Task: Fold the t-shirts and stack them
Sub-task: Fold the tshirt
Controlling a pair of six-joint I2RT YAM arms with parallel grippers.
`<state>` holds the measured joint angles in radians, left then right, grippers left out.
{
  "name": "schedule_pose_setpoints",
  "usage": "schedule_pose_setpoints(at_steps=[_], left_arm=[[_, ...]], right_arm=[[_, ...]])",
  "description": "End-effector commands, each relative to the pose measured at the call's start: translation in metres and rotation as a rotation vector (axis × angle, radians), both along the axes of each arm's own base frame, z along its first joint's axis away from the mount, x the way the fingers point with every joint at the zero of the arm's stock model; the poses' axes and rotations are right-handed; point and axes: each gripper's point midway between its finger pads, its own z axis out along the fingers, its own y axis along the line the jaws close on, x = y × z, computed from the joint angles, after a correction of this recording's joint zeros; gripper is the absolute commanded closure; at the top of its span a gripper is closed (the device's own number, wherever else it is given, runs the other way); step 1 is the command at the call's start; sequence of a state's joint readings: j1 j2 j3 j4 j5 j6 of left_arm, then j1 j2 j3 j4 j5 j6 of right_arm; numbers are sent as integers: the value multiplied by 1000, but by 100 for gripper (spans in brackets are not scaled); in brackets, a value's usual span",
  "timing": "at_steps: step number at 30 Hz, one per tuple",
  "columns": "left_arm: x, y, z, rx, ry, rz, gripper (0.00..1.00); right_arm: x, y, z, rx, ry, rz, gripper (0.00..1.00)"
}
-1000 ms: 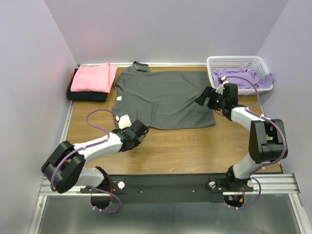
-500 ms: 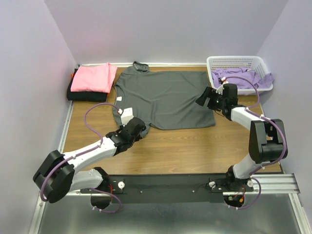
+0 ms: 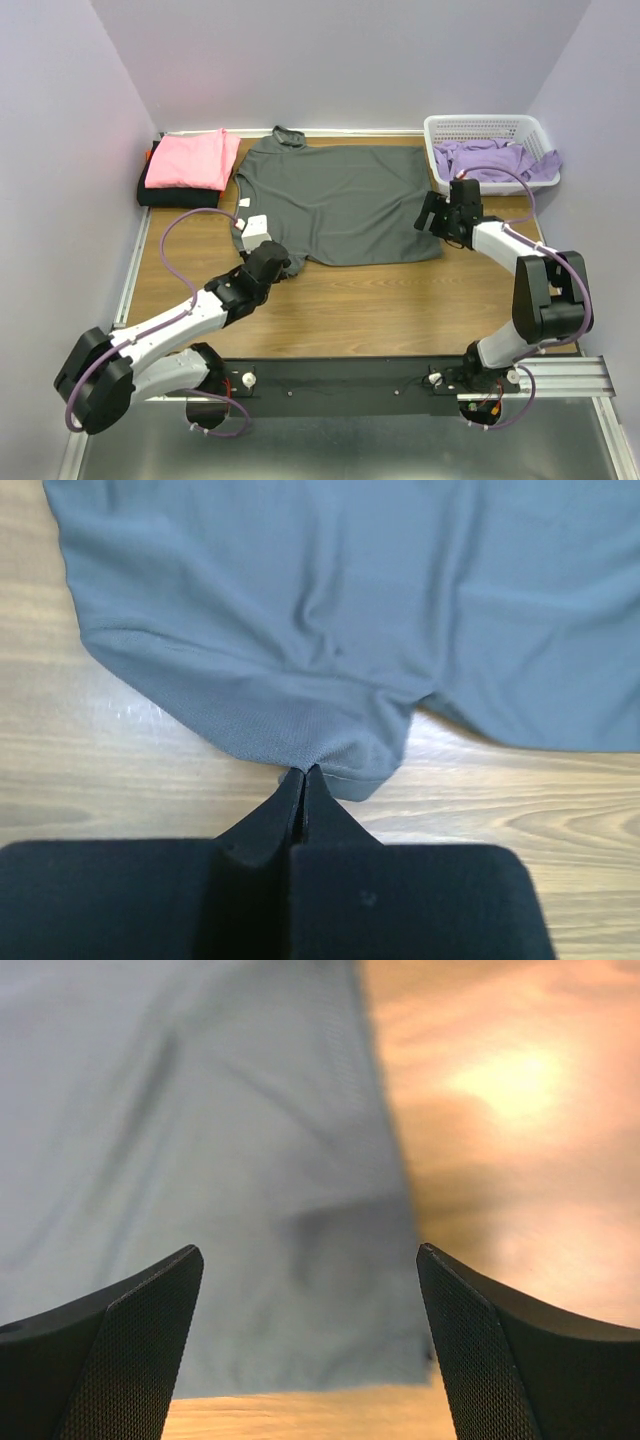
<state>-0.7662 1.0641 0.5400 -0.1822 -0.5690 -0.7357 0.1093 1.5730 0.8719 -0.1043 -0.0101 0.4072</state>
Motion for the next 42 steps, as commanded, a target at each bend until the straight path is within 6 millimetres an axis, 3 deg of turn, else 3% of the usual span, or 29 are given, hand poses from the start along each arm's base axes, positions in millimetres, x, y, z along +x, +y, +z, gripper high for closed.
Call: schedule_pose_setpoints(at_steps=[1, 9, 15, 22, 25, 28, 30, 35, 42], left_arm=[[7, -2, 21, -20, -106, -31, 100], [6, -8, 21, -39, -132, -85, 100], [4, -6, 19, -42, -135, -87, 100], [4, -7, 25, -62, -161, -95, 100], [5, -6, 26, -61, -165, -88, 100], [6, -3, 29, -65, -176, -76, 100], [5, -3, 31, -70, -182, -74, 100], [10, -3, 52, -80, -223, -74, 100], [4, 5, 62, -85, -240, -65, 100]], right_arm=[[-30, -31, -6, -127, 75, -108, 6], [-56, -26, -25, -103, 146, -85, 10], [-72, -35, -39, -143, 208, -101, 18], [-82, -37, -48, -152, 239, -108, 35], [-81, -36, -47, -148, 237, -104, 50], [-82, -34, -47, -140, 238, -90, 86], [-84, -33, -48, -142, 244, -87, 96], [-89, -34, -41, -145, 257, -90, 98], [-95, -28, -28, -111, 250, -81, 98]])
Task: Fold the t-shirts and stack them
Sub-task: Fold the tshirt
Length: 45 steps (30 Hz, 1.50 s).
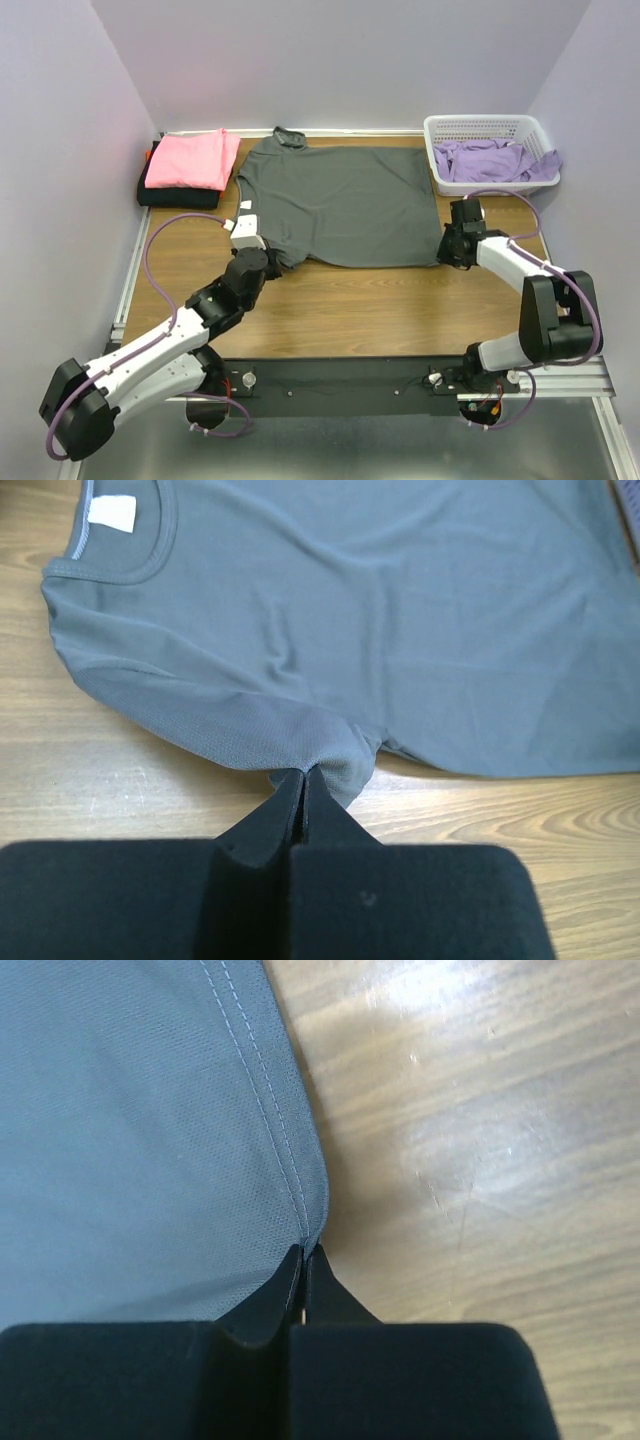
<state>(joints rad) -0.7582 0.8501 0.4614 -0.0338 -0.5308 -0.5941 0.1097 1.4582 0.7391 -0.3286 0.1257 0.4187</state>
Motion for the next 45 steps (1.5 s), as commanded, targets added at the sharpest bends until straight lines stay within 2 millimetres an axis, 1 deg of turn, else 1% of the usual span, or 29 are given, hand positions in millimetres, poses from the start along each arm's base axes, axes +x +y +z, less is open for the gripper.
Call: schedule_pose_setpoints(at_steps=[1, 4, 6, 7, 9, 10, 11, 12, 14, 15, 16, 18, 19, 20, 21, 22, 23, 26, 27, 28, 29, 33, 34, 35, 37, 39, 43, 44, 45], left_arm=[[1, 6, 14, -11, -32, 24, 100], [1, 7, 14, -13, -34, 26, 100], [4, 10, 16, -1, -40, 45, 100], [7, 9, 20, 12, -53, 42, 100], [11, 7, 28, 5, -81, 42, 100], [11, 7, 29, 10, -82, 42, 100], [14, 5, 38, -10, -110, 45, 100], [16, 5, 42, -15, -124, 51, 100], [21, 5, 51, -23, -151, 68, 100], [24, 7, 52, -20, -157, 82, 100], [29, 7, 54, -22, -168, 95, 100], [35, 9, 56, -17, -175, 105, 100], [42, 11, 54, -12, -175, 114, 100], [45, 10, 53, -10, -175, 110, 100], [49, 9, 53, -11, -177, 103, 100], [55, 10, 50, -1, -175, 102, 100], [59, 9, 52, 1, -181, 104, 100], [70, 12, 53, 25, -191, 115, 100], [75, 16, 54, 32, -196, 126, 100], [80, 15, 56, 37, -207, 114, 100], [85, 18, 57, 42, -212, 121, 100], [97, 18, 57, 78, -209, 115, 100], [101, 21, 56, 89, -204, 124, 100], [104, 20, 52, 99, -195, 117, 100], [111, 22, 55, 102, -203, 118, 100], [117, 24, 52, 119, -195, 118, 100], [132, 24, 47, 137, -190, 110, 100], [138, 25, 45, 148, -182, 113, 100], [141, 27, 44, 153, -179, 119, 100]], right_arm=[[-13, 4, 9, 19, 14, 3, 98], [-14, 7, 12, 32, 5, 10, 98], [-10, 8, 16, 33, -6, 19, 98], [-8, 9, 18, 39, -12, 23, 98], [-1, 19, 27, 80, -37, 56, 98], [2, 21, 30, 91, -48, 64, 98], [6, 22, 33, 95, -61, 70, 98], [13, 22, 40, 93, -81, 72, 98], [20, 23, 41, 92, -81, 76, 98], [28, 25, 48, 95, -100, 83, 98], [30, 26, 44, 91, -85, 91, 98], [38, 25, 45, 82, -87, 93, 98], [46, 24, 50, 73, -100, 93, 98], [50, 23, 49, 64, -97, 90, 98], [52, 22, 41, 58, -73, 88, 98], [61, 21, 46, 50, -89, 86, 98], [64, 22, 40, 47, -71, 88, 98], [75, 20, 37, 35, -67, 85, 98], [82, 20, 38, 31, -68, 86, 98], [86, 20, 37, 27, -69, 84, 98], [92, 21, 40, 28, -79, 85, 98], [101, 19, 34, 12, -66, 81, 98], [106, 18, 37, 5, -77, 77, 98], [107, 16, 34, -7, -71, 73, 98], [113, 14, 37, -13, -81, 68, 98], [116, 12, 37, -16, -82, 63, 98], [126, 12, 39, -23, -91, 61, 98], [130, 12, 41, -20, -99, 59, 98], [131, 12, 39, -21, -96, 59, 98]])
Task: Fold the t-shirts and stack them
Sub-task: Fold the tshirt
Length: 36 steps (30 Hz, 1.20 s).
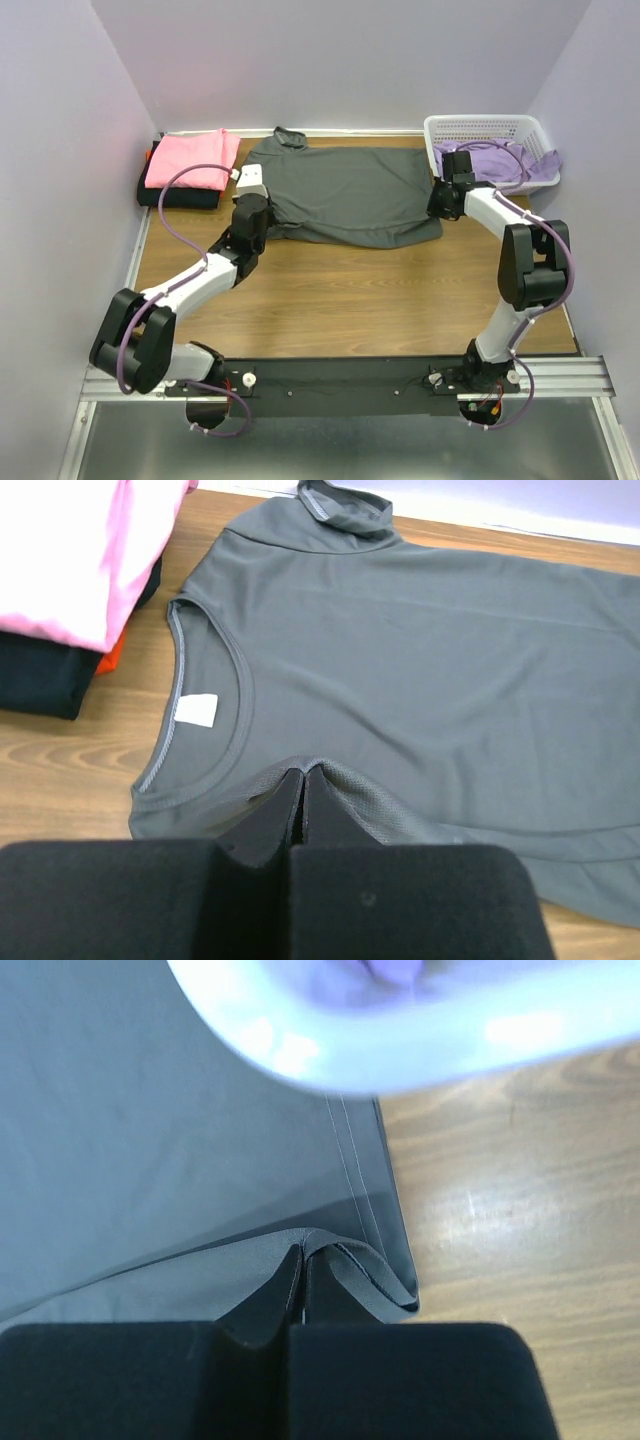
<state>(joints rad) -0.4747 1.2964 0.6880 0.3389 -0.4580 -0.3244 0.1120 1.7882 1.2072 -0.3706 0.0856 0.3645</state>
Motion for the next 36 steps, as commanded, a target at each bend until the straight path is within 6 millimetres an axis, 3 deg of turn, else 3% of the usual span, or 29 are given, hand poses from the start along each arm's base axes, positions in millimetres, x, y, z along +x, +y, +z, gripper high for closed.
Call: schedule_pose_setpoints(at_steps=[1, 9, 14, 25, 28, 29, 31, 32, 33, 34, 35, 36], left_arm=[[20, -2, 14, 13, -41, -16, 100], [52, -7, 16, 35, -41, -43, 100], [72, -6, 5, 64, -4, -45, 100], [96, 1, -6, 107, 37, -5, 100], [101, 5, -9, 108, 56, 23, 100], [102, 8, -15, 117, 78, 37, 91], [107, 7, -10, 115, 71, 39, 79], [111, 3, -8, 111, 66, 24, 58], [112, 1, -7, 109, 64, 16, 42], [114, 0, -7, 110, 64, 13, 16], [117, 0, -3, 108, 57, 18, 6], [119, 0, -1, 111, 53, 25, 2]], right_arm=[[13, -8, 2, -35, -7, -12, 98], [26, -14, 3, -58, -20, -33, 98], [33, -19, 3, -79, -24, -47, 98], [42, -23, 2, -89, -30, -61, 98], [45, -20, -1, -78, -26, -51, 91], [45, -20, 0, -74, -27, -50, 87], [45, -18, 1, -71, -28, -44, 57], [45, -19, 4, -69, -35, -45, 36], [45, -18, 5, -66, -38, -44, 30], [44, -18, 7, -66, -41, -41, 25], [44, -16, 14, -54, -57, -37, 17], [43, -14, 17, -49, -62, -26, 14]])
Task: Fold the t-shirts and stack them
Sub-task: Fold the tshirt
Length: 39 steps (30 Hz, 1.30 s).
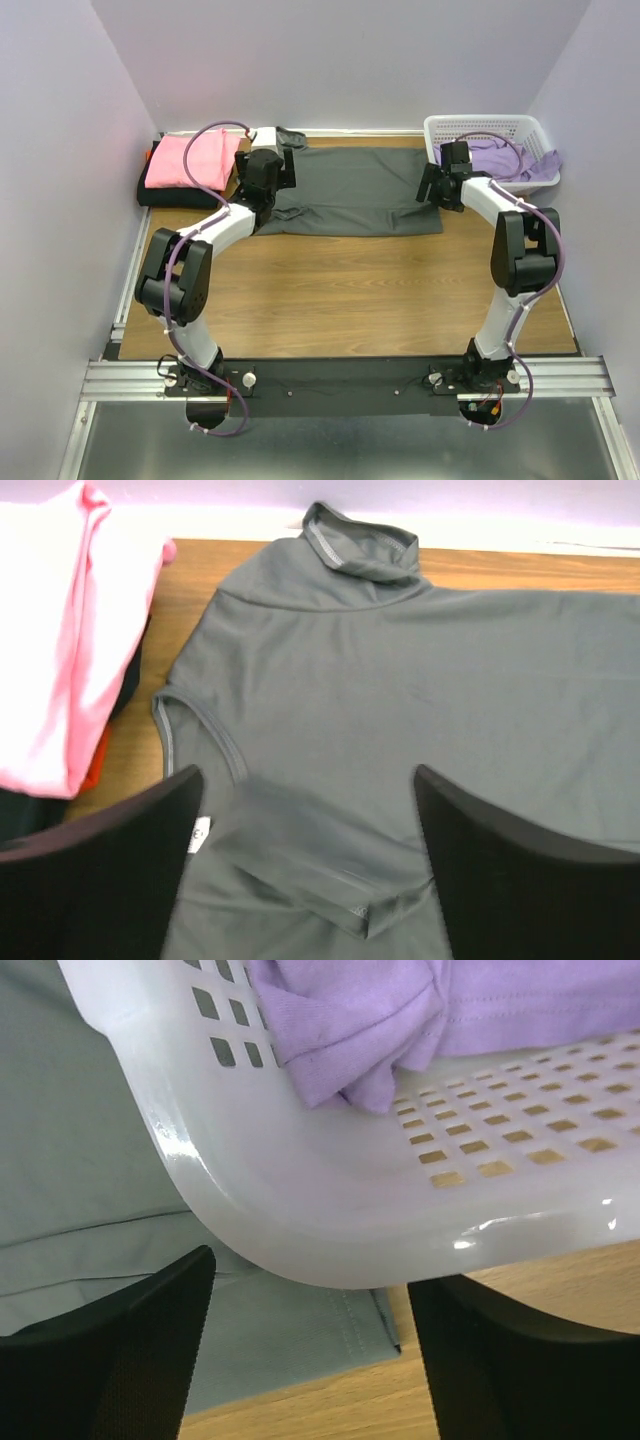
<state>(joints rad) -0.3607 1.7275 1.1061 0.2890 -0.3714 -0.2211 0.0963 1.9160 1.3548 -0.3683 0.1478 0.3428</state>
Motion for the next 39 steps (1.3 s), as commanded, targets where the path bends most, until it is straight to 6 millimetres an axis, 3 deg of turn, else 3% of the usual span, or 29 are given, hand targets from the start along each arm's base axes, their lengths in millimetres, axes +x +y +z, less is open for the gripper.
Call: schedule_pose_setpoints(at_steps=[1, 5, 6, 8, 11, 16, 18, 23, 32, 39], left_arm=[[10, 4, 12, 11, -16, 27, 2], [2, 5, 26, -16, -43, 19, 2], [-4, 6, 17, -13, -27, 15, 2], [-12, 6, 18, -30, -38, 1, 2], [-32, 15, -9, -38, 15, 7, 2], [-49, 28, -25, -79, 50, 19, 2], [-56, 43, -28, -96, 55, 48, 2], [-71, 54, -21, -125, 37, 60, 2], [-88, 71, -36, -134, 79, 98, 2], [-98, 79, -44, -153, 120, 125, 2]], right_arm=[[2, 1, 23, 19, -45, 14, 13], [-6, 9, 36, 47, -76, 60, 10], [-11, 9, 38, 50, -81, 64, 9], [-17, 9, 38, 55, -82, 63, 9], [-35, 8, 26, 59, -59, 55, 9], [-53, 4, 6, 54, -18, 35, 9], [-59, 4, -1, 54, -6, 29, 9], [-62, 1, -10, 49, 3, 17, 10], [-58, -9, -26, 31, 38, -6, 10], [-61, -11, -36, 50, 54, -8, 25]])
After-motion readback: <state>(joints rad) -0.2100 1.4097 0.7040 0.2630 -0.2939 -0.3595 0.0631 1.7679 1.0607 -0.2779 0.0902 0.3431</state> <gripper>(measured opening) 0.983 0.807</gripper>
